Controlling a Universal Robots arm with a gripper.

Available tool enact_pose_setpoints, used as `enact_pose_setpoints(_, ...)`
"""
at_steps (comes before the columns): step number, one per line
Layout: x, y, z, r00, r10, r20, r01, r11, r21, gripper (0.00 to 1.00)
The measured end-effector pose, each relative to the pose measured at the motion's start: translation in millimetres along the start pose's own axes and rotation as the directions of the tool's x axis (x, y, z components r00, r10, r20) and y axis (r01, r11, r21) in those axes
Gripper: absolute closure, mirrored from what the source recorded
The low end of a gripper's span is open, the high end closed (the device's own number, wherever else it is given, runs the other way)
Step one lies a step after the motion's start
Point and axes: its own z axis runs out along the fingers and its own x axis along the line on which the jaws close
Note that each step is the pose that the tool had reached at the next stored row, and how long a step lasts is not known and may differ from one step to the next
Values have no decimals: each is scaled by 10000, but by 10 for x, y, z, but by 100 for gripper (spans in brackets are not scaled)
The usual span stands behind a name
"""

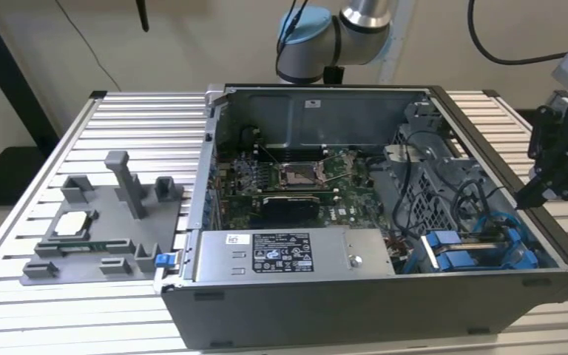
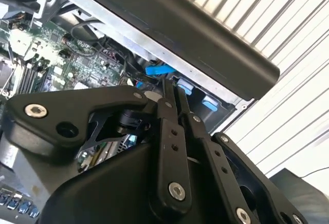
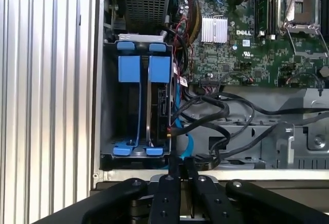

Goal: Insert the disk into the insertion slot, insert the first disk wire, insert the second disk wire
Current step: 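Insert the second disk wire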

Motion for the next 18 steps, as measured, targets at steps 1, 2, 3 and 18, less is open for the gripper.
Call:
enact_pose_setpoints(1, -2, 7, -24, 10000, 0, -1, 0, 10000, 0, 100)
enact_pose_setpoints(2, -4, 16, -48, 10000, 0, -3, 0, 10000, 0, 100)
enact_pose_setpoints(3, -5, 26, -69, 10000, 0, -1, 0, 10000, 0, 100)
enact_pose_setpoints(18, -6, 455, -75, 10000, -2, 0, 2, 10000, 26, 100)
